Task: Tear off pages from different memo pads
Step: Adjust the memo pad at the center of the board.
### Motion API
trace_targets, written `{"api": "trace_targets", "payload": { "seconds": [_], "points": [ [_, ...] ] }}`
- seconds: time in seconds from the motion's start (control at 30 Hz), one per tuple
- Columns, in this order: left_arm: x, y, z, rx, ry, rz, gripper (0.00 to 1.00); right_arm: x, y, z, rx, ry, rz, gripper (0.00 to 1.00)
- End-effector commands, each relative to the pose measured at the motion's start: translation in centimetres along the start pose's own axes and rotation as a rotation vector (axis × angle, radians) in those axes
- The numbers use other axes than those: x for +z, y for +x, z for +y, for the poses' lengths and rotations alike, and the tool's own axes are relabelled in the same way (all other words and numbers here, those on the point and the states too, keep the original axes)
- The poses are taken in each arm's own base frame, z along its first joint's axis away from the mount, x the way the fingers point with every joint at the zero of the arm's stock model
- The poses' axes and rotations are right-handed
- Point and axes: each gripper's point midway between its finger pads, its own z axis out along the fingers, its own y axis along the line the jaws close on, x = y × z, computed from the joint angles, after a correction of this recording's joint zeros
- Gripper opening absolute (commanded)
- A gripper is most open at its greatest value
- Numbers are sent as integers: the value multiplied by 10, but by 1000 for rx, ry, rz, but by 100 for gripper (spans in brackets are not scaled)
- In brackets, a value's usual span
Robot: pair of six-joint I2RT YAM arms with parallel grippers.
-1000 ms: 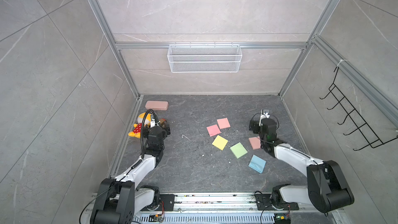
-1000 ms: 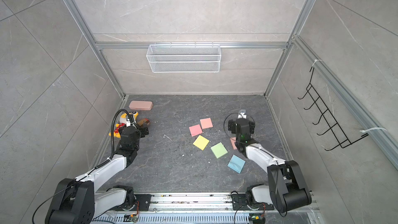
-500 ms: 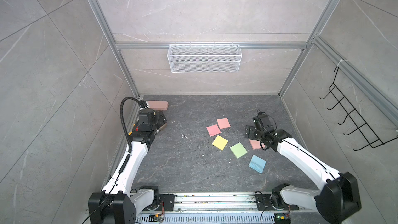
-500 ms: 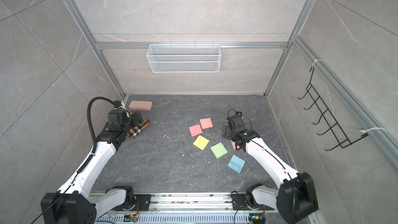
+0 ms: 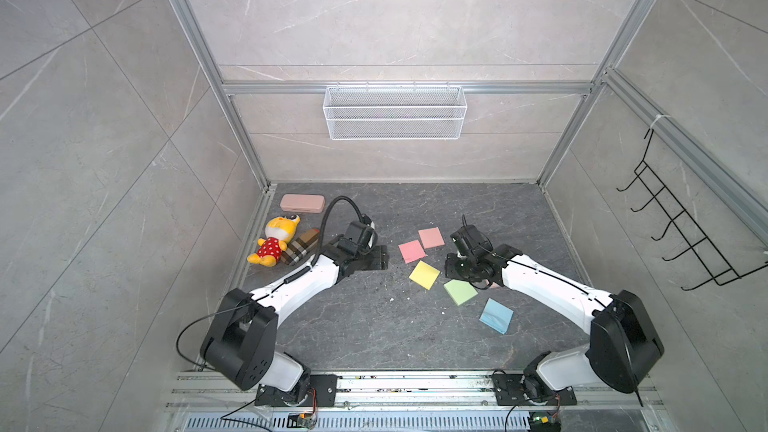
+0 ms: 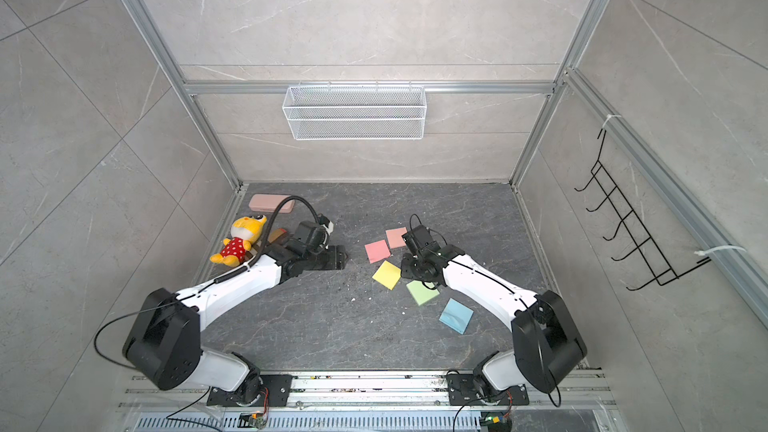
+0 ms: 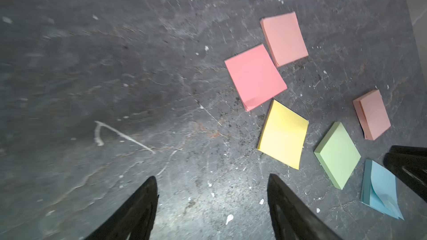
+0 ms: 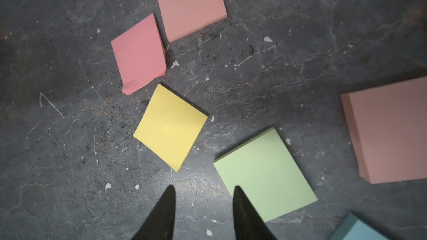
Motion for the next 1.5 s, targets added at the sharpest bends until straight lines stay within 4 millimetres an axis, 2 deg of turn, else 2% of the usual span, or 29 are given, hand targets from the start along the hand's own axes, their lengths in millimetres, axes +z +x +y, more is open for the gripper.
{"api": "trace_targets", "payload": {
  "seconds": [0.0, 0.1, 0.27, 0.43, 0.7, 0.9, 1.07, 1.17, 1.27, 1.33, 1.47],
  "points": [
    [10, -10, -40, -4, 148, 11, 73, 10, -4, 11, 120, -23, 0, 41],
    [28, -5, -54, -18, 211, 68, 73, 27, 3, 14, 147, -24, 27, 41],
    [48, 1, -73, -8, 280, 130, 67, 45, 0, 21, 173, -34, 33, 40],
    [70, 13, -78, -7, 283, 184, 61, 59, 0, 18, 174, 1, 45, 39],
    [87, 27, -93, -2, 308, 224, 55, 78, 6, 15, 168, 36, 82, 39],
    [79, 43, -86, -13, 300, 241, 47, 87, 3, 33, 95, 27, 92, 39],
    [56, 53, -68, 15, 238, 241, 45, 94, 1, 53, -5, 23, 103, 38],
    [38, 48, -53, 30, 186, 209, 45, 89, -4, 65, -72, 0, 111, 39],
    [25, 37, -38, 0, 182, 195, 45, 70, -6, 68, -84, -23, 119, 41],
    [26, 28, -35, -8, 189, 181, 45, 60, -2, 67, -45, -49, 137, 42],
    [41, 17, -39, 4, 191, 195, 46, 57, 15, 67, 65, -110, 177, 42]
  ]
}}
